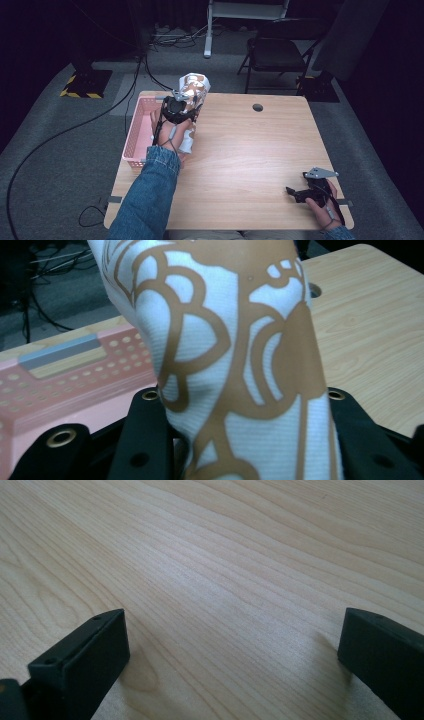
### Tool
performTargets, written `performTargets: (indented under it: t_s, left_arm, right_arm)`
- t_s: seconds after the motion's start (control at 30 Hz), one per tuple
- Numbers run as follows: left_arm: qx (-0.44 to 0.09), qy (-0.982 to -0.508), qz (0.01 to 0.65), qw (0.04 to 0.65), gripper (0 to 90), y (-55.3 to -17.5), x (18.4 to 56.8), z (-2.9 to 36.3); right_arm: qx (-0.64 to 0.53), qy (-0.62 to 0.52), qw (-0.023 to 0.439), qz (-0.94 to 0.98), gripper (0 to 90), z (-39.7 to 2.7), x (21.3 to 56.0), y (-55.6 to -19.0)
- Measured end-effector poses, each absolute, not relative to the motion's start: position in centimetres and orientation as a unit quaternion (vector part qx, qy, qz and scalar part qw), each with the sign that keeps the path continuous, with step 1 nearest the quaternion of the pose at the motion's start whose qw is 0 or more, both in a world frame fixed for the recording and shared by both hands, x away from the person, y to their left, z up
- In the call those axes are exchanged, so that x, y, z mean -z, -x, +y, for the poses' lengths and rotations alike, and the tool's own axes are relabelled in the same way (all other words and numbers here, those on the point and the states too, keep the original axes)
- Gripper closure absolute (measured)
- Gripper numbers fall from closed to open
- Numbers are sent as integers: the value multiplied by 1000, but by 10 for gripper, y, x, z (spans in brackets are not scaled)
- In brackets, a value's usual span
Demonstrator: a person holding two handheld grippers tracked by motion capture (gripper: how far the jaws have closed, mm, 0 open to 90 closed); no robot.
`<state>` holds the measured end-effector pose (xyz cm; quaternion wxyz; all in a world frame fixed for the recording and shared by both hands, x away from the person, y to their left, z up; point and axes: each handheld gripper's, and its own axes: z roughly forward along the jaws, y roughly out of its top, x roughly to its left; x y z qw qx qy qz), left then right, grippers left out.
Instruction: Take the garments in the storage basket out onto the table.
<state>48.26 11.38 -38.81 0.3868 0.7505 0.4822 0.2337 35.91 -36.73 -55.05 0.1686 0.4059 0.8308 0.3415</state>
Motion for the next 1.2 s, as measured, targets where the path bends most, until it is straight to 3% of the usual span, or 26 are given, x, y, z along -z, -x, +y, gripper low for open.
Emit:
performTargets:
  t_s: [1.2]
  left_arm:
    - [-203, -762, 448, 422, 593, -476, 381, 46]
  right_arm:
    - [-342, -406, 169, 831, 0, -367, 550, -359]
